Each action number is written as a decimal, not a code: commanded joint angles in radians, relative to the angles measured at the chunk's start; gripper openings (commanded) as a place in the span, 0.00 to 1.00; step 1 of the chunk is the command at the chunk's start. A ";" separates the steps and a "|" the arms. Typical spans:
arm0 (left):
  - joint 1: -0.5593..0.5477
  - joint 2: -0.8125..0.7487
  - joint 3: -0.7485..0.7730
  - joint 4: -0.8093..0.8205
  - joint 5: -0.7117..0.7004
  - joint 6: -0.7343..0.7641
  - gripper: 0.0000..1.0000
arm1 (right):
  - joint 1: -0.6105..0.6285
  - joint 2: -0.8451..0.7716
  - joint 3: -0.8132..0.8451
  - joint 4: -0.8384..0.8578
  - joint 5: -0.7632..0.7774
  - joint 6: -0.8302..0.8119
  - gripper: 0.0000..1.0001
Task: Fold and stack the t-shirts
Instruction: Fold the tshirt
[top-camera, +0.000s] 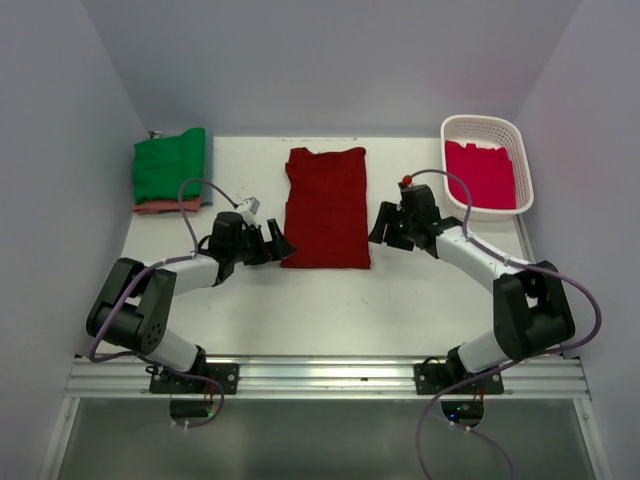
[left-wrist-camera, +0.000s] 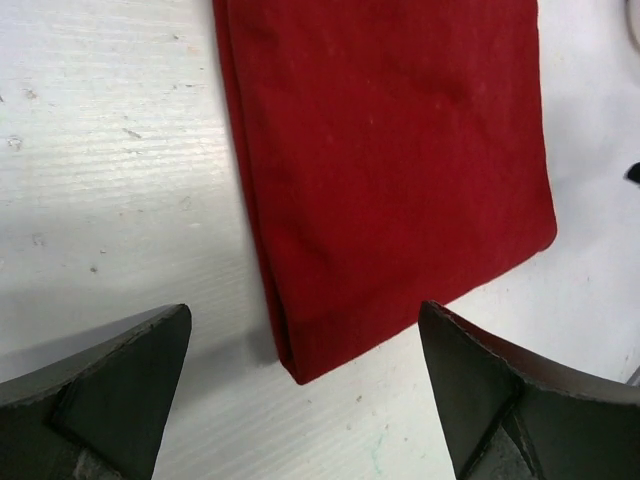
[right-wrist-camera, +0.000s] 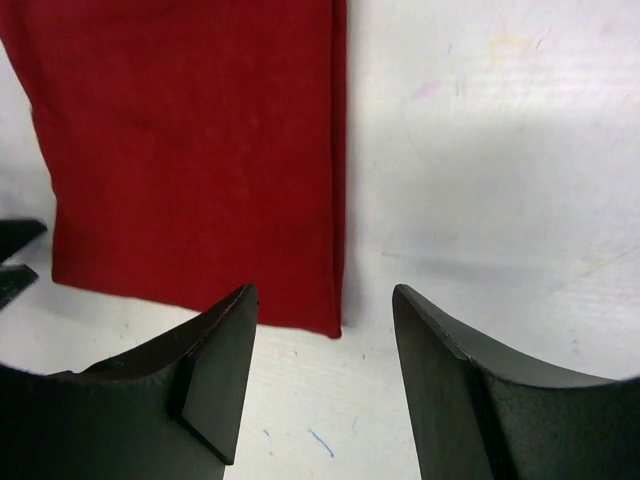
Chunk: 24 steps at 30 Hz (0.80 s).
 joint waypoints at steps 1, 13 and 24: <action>-0.001 -0.032 -0.025 0.011 0.090 0.046 1.00 | 0.006 0.011 -0.067 0.087 -0.102 0.055 0.60; 0.002 0.130 -0.030 0.034 0.198 0.035 1.00 | 0.026 0.097 -0.205 0.226 -0.179 0.151 0.56; 0.001 0.238 -0.057 0.118 0.275 0.038 0.00 | 0.035 0.113 -0.248 0.277 -0.164 0.151 0.00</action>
